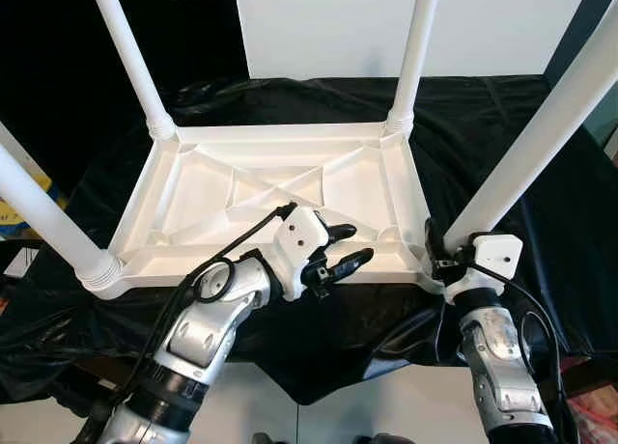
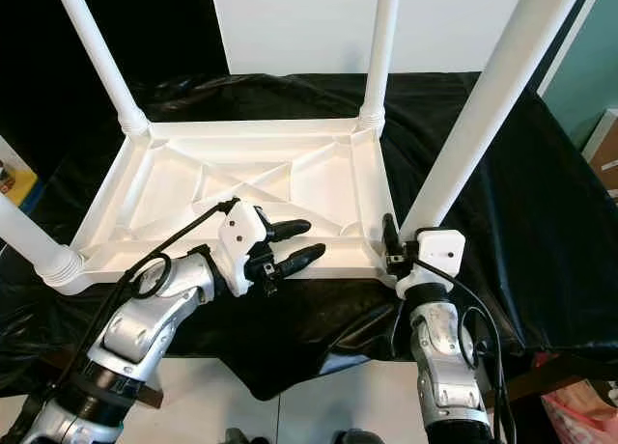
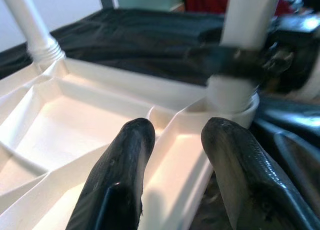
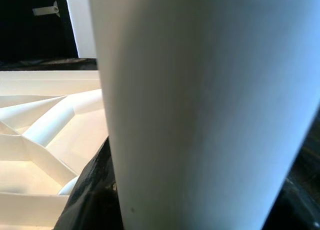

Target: Building children table

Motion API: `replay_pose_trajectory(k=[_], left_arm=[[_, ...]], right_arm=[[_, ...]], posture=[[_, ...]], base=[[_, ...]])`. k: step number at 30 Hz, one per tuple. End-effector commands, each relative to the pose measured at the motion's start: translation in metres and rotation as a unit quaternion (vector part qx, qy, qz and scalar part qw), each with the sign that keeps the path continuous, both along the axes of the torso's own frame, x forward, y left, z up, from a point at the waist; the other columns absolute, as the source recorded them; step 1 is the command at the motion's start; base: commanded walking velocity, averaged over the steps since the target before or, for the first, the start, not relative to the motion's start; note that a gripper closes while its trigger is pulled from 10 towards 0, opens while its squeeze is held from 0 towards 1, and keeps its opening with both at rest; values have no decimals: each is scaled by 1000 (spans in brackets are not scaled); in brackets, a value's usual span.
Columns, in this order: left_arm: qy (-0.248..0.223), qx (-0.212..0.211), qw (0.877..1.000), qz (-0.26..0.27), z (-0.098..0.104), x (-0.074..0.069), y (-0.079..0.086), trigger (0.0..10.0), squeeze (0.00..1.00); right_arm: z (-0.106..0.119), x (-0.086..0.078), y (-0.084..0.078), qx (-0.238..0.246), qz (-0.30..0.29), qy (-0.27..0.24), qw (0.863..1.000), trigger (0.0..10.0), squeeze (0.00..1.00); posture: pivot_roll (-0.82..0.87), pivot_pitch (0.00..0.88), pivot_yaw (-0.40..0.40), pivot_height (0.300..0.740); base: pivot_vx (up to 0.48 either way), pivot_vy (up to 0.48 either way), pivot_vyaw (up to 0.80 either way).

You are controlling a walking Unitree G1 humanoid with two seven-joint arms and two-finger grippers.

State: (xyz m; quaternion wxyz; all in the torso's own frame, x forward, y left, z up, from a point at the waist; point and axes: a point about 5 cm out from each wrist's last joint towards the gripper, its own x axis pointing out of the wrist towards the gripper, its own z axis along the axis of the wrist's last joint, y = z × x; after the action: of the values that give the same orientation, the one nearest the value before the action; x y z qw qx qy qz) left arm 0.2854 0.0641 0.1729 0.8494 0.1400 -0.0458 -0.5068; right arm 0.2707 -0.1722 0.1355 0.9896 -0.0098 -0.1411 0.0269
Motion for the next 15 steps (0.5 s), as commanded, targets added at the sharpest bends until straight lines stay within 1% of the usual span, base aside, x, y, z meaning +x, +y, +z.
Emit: replay_pose_trajectory(k=[1,4,6,9,10,14,15], left_arm=[[11,22,1000,19,-10,5,0,10000,0],[16,29,999,28,-13,8,0,10000,0],[33,40,997,52,-20,15,0,10000,0],[40,43,997,58,-22,17,0,10000,0],[55,34,996,57,-24,18,-1,10000,1000],[59,39,996,58,-26,19,-2,10000,1000],[58,47,996,57,-28,20,-3,10000,1000]], right_arm=[[-4,-3,0,3,7,20,1000,10000,0],[0,-3,-1,6,6,15,1000,10000,0],[8,-3,-4,10,-1,3,1000,10000,0],[10,-3,-5,12,-4,-1,1000,10000,0],[11,-3,-6,12,-6,-3,1000,10000,0],[13,-3,-6,14,-8,-5,1000,10000,0],[15,-3,-6,15,-10,-8,1000,10000,0]], posture=[[-121,114,36,740],[-123,115,36,740],[-125,114,36,740],[-125,114,36,740],[-134,114,37,740],[-138,112,40,740],[-140,110,40,740]], base=[[0,0,0],[0,0,0],[0,0,0],[0,0,0],[0,0,0],[0,0,0],[0,0,0]])
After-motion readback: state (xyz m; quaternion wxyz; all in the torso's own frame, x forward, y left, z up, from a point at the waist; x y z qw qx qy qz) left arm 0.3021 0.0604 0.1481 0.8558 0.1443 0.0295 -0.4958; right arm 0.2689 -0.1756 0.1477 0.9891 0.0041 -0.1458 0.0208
